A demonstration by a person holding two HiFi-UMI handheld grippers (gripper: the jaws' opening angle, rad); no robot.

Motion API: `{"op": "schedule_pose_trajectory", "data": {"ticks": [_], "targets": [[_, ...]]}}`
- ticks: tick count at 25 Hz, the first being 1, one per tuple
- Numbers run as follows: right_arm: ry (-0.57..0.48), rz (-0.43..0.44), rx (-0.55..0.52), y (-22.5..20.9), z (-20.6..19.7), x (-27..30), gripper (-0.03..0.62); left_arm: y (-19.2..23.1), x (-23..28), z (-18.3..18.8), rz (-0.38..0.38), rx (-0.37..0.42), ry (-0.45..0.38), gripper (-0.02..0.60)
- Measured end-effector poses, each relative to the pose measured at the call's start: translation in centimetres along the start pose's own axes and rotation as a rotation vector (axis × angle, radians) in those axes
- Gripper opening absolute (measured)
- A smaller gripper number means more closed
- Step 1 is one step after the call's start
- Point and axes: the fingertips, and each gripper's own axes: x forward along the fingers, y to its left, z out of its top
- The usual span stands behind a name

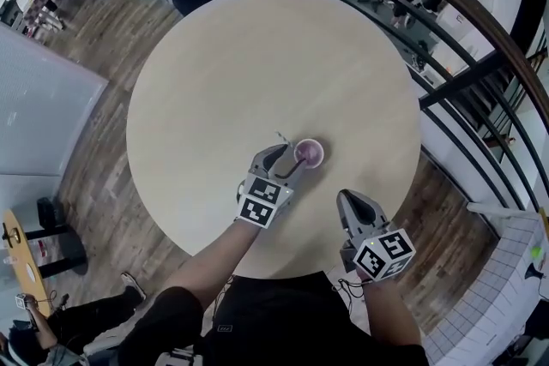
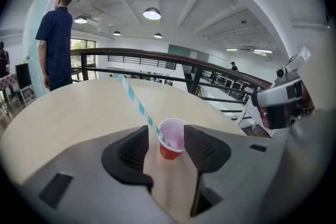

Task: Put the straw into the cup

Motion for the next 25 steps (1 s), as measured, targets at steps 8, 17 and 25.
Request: {"op": "schedule_pose_trajectory", "data": {"ticks": [8, 17, 25], "targets": [[-0.009, -0.006, -0.021, 2.4, -0.1, -0.1, 0.023, 1.0, -3.1, 0.7, 0.030, -0.005, -0.062, 0.209], [-0.079, -0.034, -0.070, 7.1, 1.9, -2.9, 0.021, -2.3, -10.4, 3.1, -0.038, 0.021, -0.167, 0.206], [-0.154, -0.081, -0.094, 10.4, 2.9, -7.4, 0.022, -7.6, -17.4, 5.1, -0.129, 0.071, -0.297, 0.105]]}}
